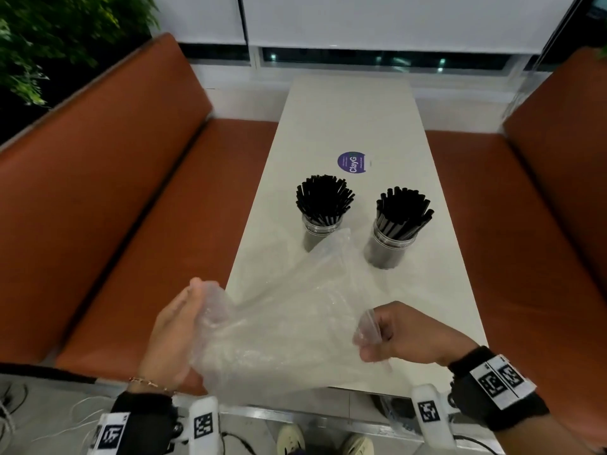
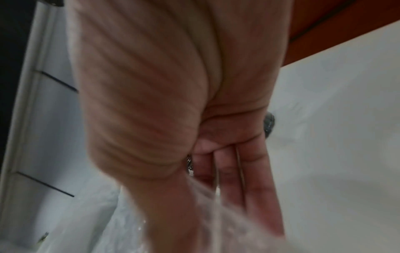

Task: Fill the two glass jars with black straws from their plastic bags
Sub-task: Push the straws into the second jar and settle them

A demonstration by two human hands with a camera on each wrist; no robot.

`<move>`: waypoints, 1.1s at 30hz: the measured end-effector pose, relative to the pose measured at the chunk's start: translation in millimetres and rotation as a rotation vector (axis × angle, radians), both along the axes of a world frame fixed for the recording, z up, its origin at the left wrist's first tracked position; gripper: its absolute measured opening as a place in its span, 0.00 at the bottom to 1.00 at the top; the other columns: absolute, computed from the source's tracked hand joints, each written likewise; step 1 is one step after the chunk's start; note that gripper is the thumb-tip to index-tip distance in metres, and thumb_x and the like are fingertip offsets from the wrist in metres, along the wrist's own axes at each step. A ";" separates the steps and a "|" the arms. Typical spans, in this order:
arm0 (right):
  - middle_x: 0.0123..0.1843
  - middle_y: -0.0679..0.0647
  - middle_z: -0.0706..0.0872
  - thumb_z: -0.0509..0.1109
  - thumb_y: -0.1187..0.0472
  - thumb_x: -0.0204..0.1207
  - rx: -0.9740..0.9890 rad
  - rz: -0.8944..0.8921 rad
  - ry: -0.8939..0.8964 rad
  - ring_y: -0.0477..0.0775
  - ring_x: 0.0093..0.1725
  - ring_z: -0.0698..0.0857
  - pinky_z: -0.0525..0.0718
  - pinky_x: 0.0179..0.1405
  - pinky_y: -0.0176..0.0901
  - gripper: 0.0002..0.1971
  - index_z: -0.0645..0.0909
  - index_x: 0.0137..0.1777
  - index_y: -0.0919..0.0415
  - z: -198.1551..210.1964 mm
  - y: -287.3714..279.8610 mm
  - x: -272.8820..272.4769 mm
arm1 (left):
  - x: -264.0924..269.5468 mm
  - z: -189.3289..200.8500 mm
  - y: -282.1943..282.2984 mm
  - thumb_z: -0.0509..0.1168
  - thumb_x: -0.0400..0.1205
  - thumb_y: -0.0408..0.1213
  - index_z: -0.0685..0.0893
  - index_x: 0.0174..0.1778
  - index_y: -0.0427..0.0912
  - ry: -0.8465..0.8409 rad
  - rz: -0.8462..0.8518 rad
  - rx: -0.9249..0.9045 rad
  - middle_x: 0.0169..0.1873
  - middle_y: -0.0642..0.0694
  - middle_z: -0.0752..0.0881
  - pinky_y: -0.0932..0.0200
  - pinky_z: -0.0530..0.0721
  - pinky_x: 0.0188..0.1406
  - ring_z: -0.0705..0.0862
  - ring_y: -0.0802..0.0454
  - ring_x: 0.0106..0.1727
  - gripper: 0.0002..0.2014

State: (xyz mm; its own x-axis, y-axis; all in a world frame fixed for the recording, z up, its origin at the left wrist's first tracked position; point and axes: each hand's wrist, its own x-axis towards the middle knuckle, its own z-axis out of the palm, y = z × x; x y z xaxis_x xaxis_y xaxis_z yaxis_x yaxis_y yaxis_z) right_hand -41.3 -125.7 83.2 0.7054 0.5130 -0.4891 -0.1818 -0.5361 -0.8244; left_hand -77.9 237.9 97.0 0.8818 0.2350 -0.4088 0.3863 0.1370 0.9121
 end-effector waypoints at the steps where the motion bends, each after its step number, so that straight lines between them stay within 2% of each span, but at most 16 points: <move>1: 0.56 0.48 0.96 0.89 0.59 0.70 -0.003 0.006 -0.010 0.49 0.52 0.95 0.92 0.56 0.46 0.18 0.90 0.57 0.45 2.2 4.7 0.4 | 0.2 0.9 -0.7 0.62 0.89 0.57 0.91 0.49 0.39 -0.044 -0.001 0.046 0.43 0.45 0.92 0.47 0.88 0.54 0.90 0.45 0.47 0.24; 3: 0.61 0.51 0.95 0.88 0.49 0.71 0.093 -0.137 -0.023 0.54 0.53 0.96 0.93 0.54 0.47 0.26 0.85 0.68 0.49 4.4 18.8 3.6 | -0.7 -2.2 -5.2 0.66 0.90 0.47 0.88 0.32 0.42 -0.114 -0.020 0.167 0.28 0.49 0.85 0.51 0.87 0.41 0.83 0.52 0.33 0.21; 4: 0.57 0.55 0.96 0.83 0.46 0.74 0.177 -0.270 -0.035 0.57 0.47 0.96 0.94 0.50 0.51 0.23 0.86 0.66 0.54 4.8 27.9 5.5 | -1.7 -4.8 -10.6 0.67 0.90 0.43 0.89 0.30 0.47 -0.135 -0.012 0.240 0.24 0.53 0.82 0.53 0.87 0.34 0.81 0.57 0.27 0.21; 7: 0.32 0.56 0.91 0.70 0.46 0.86 0.236 -0.638 -0.167 0.54 0.23 0.87 0.83 0.26 0.47 0.16 0.90 0.52 0.59 5.7 48.0 8.7 | -5.2 -13.3 -17.8 0.67 0.90 0.44 0.92 0.39 0.47 -0.191 0.196 0.400 0.24 0.51 0.84 0.63 0.84 0.17 0.79 0.62 0.17 0.15; 10: 0.24 0.53 0.82 0.65 0.47 0.90 0.132 -0.697 -0.313 0.48 0.16 0.77 0.74 0.15 0.37 0.18 0.90 0.47 0.57 0.8 60.5 5.3 | -7.9 -21.7 -12.1 0.67 0.90 0.48 0.90 0.43 0.39 -0.186 0.423 0.533 0.24 0.48 0.80 0.71 0.72 0.09 0.74 0.62 0.13 0.18; 12: 0.25 0.54 0.80 0.63 0.47 0.91 0.148 -0.728 -0.323 0.49 0.15 0.75 0.73 0.13 0.36 0.19 0.89 0.48 0.58 0.3 65.8 5.5 | -9.2 -24.9 -6.4 0.61 0.92 0.52 0.86 0.44 0.36 -0.163 0.412 0.513 0.24 0.51 0.82 0.72 0.75 0.14 0.79 0.63 0.16 0.22; 13: 0.25 0.54 0.80 0.63 0.48 0.92 0.183 -0.762 -0.310 0.51 0.14 0.75 0.72 0.13 0.36 0.19 0.88 0.49 0.59 0.0 66.9 7.2 | -10.8 -25.2 -2.8 0.57 0.92 0.56 0.86 0.46 0.38 -0.105 0.317 0.397 0.27 0.51 0.87 0.70 0.83 0.23 0.85 0.64 0.22 0.25; 15: 0.24 0.54 0.81 0.61 0.48 0.92 0.243 -0.801 -0.290 0.52 0.12 0.75 0.71 0.14 0.36 0.19 0.87 0.50 0.60 -0.8 65.6 12.6 | -20.2 -25.9 4.6 0.51 0.89 0.65 0.88 0.54 0.49 0.109 0.017 0.149 0.40 0.52 0.96 0.54 0.90 0.50 0.94 0.55 0.41 0.27; 17: 0.24 0.53 0.83 0.61 0.48 0.93 0.251 -0.781 -0.282 0.52 0.10 0.74 0.69 0.13 0.35 0.20 0.87 0.51 0.60 -0.6 65.8 15.6 | -36.0 -34.3 5.9 0.56 0.87 0.62 0.91 0.55 0.54 0.234 -0.203 0.098 0.42 0.52 0.97 0.43 0.87 0.59 0.94 0.46 0.47 0.22; 19: 0.25 0.54 0.83 0.61 0.47 0.93 0.229 -0.765 -0.281 0.53 0.10 0.75 0.68 0.12 0.34 0.19 0.87 0.51 0.59 -1.4 68.3 15.9 | -48.8 -47.9 2.1 0.64 0.89 0.52 0.93 0.56 0.49 0.174 -0.153 0.154 0.30 0.49 0.92 0.49 0.87 0.40 0.90 0.48 0.31 0.15; 21: 0.24 0.54 0.83 0.61 0.47 0.93 0.167 -0.781 -0.283 0.54 0.12 0.78 0.69 0.12 0.35 0.18 0.87 0.51 0.56 -2.5 72.0 15.1 | -56.0 -57.1 -1.5 0.65 0.91 0.46 0.93 0.52 0.45 0.075 0.045 0.273 0.21 0.50 0.77 0.64 0.74 0.21 0.73 0.55 0.19 0.13; 23: 0.24 0.55 0.83 0.61 0.48 0.92 0.079 -0.782 -0.324 0.55 0.14 0.79 0.71 0.12 0.36 0.17 0.87 0.49 0.53 -4.0 76.0 14.2 | -55.5 -58.5 -2.7 0.64 0.91 0.47 0.90 0.42 0.50 -0.015 0.134 0.507 0.21 0.52 0.74 0.65 0.70 0.21 0.70 0.54 0.21 0.15; 25: 0.25 0.55 0.83 0.61 0.48 0.92 0.031 -0.757 -0.367 0.55 0.15 0.80 0.73 0.12 0.37 0.16 0.86 0.49 0.53 -5.9 79.0 13.9 | -55.8 -59.0 0.2 0.61 0.89 0.58 0.84 0.38 0.52 -0.017 0.153 0.652 0.25 0.50 0.81 0.58 0.77 0.28 0.77 0.49 0.27 0.19; 29: 0.25 0.53 0.83 0.61 0.49 0.92 0.011 -0.573 -0.323 0.53 0.15 0.78 0.71 0.13 0.36 0.16 0.86 0.48 0.51 0.8 80.1 19.0 | -56.4 -52.1 27.3 0.56 0.72 0.85 0.78 0.67 0.55 0.169 0.047 0.867 0.51 0.55 0.88 0.44 0.91 0.49 0.88 0.51 0.46 0.41; 31: 0.26 0.52 0.82 0.61 0.51 0.92 0.001 -0.385 -0.272 0.49 0.15 0.75 0.71 0.13 0.35 0.15 0.87 0.50 0.53 10.6 85.6 20.2 | -48.4 -41.9 37.4 0.71 0.62 0.82 0.67 0.82 0.59 0.102 -0.048 0.961 0.71 0.57 0.82 0.36 0.86 0.66 0.84 0.53 0.64 0.54; 33: 0.27 0.53 0.82 0.62 0.53 0.92 0.013 -0.212 -0.233 0.44 0.14 0.74 0.71 0.12 0.32 0.14 0.88 0.51 0.54 22.2 98.5 20.1 | -36.0 -21.8 31.2 0.83 0.55 0.73 0.60 0.89 0.63 -0.010 -0.271 0.992 0.79 0.69 0.72 0.35 0.70 0.81 0.71 0.59 0.77 0.66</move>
State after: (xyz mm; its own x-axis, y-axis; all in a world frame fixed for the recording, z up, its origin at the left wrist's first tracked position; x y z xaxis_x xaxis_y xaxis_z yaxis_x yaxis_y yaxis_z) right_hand -21.3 -27.1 105.4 0.8897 0.3475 -0.2960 -0.0936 -0.4958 -0.8634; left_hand -114.0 269.1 75.3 0.9578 0.2557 -0.1315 0.2841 -0.7707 0.5703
